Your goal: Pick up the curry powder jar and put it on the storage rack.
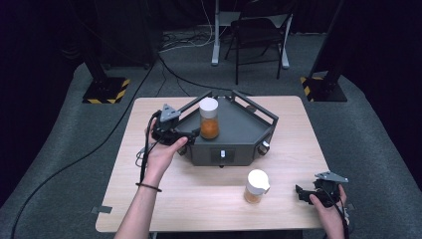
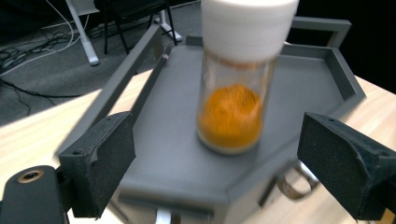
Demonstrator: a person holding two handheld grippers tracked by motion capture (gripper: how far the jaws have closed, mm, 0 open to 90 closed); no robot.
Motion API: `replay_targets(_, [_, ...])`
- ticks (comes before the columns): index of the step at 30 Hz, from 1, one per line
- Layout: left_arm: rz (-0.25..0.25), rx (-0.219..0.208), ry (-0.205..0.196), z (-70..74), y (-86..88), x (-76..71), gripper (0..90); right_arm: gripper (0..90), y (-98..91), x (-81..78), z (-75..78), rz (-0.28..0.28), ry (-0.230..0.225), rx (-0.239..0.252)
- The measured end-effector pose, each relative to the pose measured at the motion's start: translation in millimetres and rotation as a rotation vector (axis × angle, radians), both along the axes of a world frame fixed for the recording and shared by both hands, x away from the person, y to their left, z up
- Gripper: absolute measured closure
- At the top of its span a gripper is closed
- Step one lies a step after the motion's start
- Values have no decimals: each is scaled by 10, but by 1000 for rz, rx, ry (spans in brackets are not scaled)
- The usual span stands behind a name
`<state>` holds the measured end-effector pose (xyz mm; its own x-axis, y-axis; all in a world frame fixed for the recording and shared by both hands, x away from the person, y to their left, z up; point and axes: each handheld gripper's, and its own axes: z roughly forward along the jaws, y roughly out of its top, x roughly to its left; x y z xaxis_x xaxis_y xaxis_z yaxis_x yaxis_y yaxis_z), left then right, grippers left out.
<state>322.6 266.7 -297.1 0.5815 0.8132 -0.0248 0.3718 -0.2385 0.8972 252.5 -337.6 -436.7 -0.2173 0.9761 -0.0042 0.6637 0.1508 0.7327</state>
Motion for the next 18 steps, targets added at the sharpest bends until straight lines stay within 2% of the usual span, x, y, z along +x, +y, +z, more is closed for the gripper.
replay_targets(4, [29, 14, -21, -187, 151, -237, 105, 0, 1, 0, 0, 0, 0, 0])
replay_targets(6, [41, 5, -22, -293, 238, -339, 105, 0, 0, 0, 0, 0, 0, 0])
replay_targets(8, [57, 19, -22, -386, 299, -430, 104, 0, 0, 0, 0, 0, 0, 0])
replay_targets(10, [70, 29, -15, -482, 357, -504, 104, 0, 0, 0, 0, 0, 0, 0])
replay_targets(18, [77, 23, 6, -908, 548, -741, 104, 0, 0, 0, 0, 0, 0, 0])
